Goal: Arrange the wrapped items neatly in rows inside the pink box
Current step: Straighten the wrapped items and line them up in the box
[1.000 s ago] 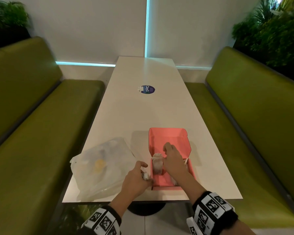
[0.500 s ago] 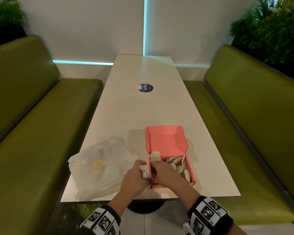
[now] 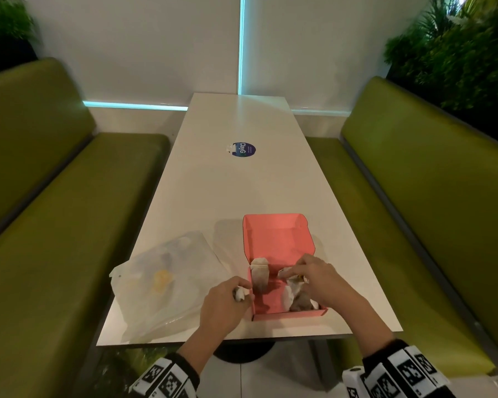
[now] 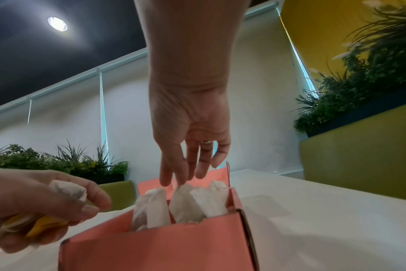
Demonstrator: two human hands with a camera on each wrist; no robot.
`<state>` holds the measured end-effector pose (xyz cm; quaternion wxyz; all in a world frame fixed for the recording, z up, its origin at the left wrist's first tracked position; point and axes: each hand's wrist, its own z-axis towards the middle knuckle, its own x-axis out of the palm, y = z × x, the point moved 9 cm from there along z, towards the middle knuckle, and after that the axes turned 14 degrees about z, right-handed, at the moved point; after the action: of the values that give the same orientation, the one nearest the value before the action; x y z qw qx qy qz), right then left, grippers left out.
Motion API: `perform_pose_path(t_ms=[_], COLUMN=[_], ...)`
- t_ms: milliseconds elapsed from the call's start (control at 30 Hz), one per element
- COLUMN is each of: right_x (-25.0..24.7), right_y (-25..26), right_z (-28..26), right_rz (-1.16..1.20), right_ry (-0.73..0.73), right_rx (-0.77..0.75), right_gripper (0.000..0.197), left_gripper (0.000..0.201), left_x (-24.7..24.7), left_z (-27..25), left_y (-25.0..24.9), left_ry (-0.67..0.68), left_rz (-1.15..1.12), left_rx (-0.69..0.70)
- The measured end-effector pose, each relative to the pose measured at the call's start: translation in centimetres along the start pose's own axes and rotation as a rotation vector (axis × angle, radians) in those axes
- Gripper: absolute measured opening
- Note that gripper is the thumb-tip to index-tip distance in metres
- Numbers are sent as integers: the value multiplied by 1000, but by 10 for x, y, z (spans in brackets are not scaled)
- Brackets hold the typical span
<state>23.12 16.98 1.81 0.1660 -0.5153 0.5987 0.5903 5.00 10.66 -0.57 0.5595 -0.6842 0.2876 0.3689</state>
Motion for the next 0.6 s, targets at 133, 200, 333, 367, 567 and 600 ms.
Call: perform_pose_path(t_ms=[133, 200, 333, 367, 567, 600], right_x=[8, 12, 1, -11, -61, -47], right_y=[18, 25, 26, 25, 34, 42], right_z=[-2, -2, 2, 3, -11, -8], right_rz=[-51, -144, -91, 8, 218, 200], right_ry=[52, 64, 1, -95, -349, -126], right_rx=[-122, -159, -132, -124, -155, -145], right_gripper=[44, 31, 16, 16, 14, 11], left_gripper=[10, 9, 9, 9, 9, 10], left_x=[-1, 0, -3, -5, -24, -29], left_z=[1, 2, 3, 3, 4, 3], left_y=[1, 1, 0, -1, -10, -12], left_ry=[-30, -35, -55, -65, -196, -226], left_rz=[-16, -29, -59, -79, -191, -218], left_rx=[17, 18, 37, 43, 128, 144])
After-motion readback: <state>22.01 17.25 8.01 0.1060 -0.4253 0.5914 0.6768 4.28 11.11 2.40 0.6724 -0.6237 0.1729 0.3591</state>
